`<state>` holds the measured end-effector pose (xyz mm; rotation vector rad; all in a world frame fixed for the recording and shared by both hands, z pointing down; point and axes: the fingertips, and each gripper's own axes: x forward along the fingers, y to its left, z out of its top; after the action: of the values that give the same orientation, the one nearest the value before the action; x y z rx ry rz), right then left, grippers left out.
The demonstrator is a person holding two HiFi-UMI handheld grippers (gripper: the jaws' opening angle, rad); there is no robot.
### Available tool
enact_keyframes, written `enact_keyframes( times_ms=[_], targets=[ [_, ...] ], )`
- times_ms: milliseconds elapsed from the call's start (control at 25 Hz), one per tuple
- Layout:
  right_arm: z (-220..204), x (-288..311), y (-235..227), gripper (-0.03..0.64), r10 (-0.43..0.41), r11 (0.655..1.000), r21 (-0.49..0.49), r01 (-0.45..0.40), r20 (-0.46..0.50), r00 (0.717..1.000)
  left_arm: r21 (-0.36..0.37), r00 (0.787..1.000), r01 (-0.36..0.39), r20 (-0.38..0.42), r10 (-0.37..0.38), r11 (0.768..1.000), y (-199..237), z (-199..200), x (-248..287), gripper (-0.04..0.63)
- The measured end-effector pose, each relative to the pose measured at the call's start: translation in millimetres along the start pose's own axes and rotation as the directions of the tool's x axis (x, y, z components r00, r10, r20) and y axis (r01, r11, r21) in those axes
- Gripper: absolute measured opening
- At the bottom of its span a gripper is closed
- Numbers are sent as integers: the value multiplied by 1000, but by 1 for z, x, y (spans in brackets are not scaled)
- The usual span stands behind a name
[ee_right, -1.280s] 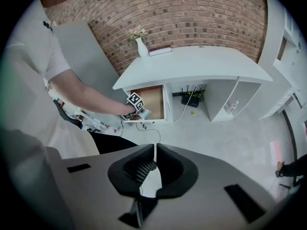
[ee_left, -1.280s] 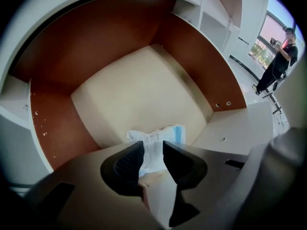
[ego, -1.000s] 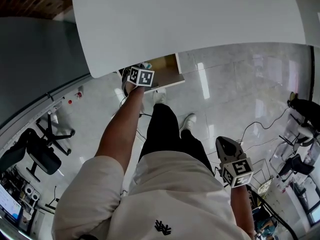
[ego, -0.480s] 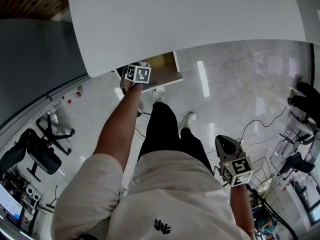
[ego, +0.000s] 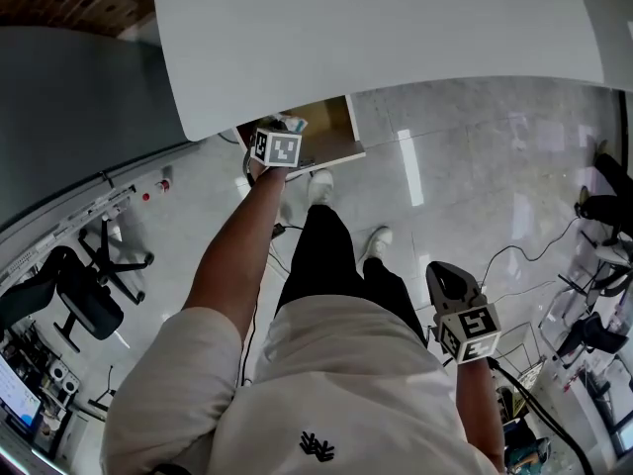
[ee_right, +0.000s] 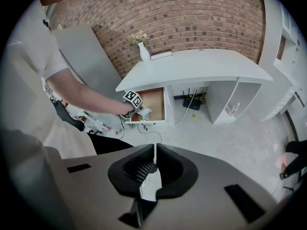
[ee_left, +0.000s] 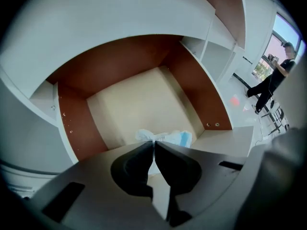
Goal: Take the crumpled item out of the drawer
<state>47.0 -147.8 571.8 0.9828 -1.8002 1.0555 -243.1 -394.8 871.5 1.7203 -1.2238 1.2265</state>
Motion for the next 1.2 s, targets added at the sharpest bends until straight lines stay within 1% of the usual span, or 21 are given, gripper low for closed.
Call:
enact_keyframes(
  times_ms=[240,440,600,680,800,960,1200],
  targets=[
    [-23,-23,-11,38,12,999,-36,-10,52,999,-7,998,-5,70,6,1000,-22,5,-47,31],
    [-44,-50,-15,38,33,998,-64,-26,102,994,-26,993,-9,120,12,1000,-42,-1,-98,29],
    [-69,-70,-28,38,39,997,-76,-24,204,978,-48,986,-6,168,14,999,-63,-6,-145,29],
    [-81,-83,-32,38,41,997,-79,-23,231,972,-50,980,-2,198,12,999,-76,-8,-167,29],
    [-97,-106,-36,38,45,996,-88,-24,257,965,-48,966,2,258,11,999,-99,-8,-208,29],
    [-122,-133,-44,38,59,993,-116,-26,284,957,-39,951,16,309,-3,999,-135,-16,-268,29],
    [-156,-169,-52,37,80,986,-166,-26,326,942,4,931,67,359,-64,998,-195,-44,-337,29]
  ],
)
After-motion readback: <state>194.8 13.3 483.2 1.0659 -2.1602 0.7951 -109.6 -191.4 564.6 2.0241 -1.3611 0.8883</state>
